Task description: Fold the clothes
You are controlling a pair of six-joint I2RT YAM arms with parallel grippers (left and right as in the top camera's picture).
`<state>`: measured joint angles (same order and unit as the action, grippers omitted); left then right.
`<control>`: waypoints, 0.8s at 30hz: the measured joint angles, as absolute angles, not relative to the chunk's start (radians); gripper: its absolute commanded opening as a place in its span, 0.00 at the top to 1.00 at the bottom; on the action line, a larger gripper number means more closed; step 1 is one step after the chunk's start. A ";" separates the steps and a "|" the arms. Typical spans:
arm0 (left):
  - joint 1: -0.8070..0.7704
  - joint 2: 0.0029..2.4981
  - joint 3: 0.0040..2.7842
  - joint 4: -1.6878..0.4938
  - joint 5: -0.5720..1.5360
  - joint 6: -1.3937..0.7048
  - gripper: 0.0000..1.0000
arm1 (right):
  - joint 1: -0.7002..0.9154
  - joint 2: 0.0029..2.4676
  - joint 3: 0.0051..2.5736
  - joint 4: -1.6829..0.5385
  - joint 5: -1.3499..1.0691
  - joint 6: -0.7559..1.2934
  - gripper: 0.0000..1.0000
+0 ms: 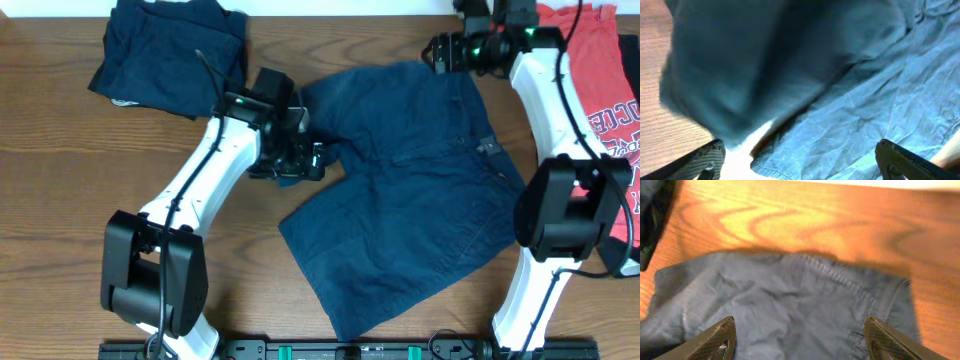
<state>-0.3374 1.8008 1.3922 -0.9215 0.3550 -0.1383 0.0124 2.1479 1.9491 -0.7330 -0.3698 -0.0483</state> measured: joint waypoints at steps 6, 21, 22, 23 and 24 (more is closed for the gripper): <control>-0.266 1.801 1.390 -0.831 0.273 -0.176 0.02 | 0.014 2.149 1.949 -0.686 -0.300 -0.065 0.20; -0.115 1.801 1.387 -0.530 0.263 -0.228 0.02 | 0.033 2.304 1.948 -0.643 -0.249 -0.123 0.83; -0.122 1.801 1.387 -0.553 0.264 -0.228 0.02 | 0.034 2.309 1.948 -0.654 -0.247 -0.124 0.85; -0.127 1.801 1.387 -0.574 0.264 -0.228 0.02 | 0.035 2.312 1.948 -0.668 -0.244 -0.125 0.85; -0.132 1.801 1.387 -0.594 0.267 -0.228 0.02 | 0.037 2.312 1.948 -0.680 -0.242 -0.130 0.85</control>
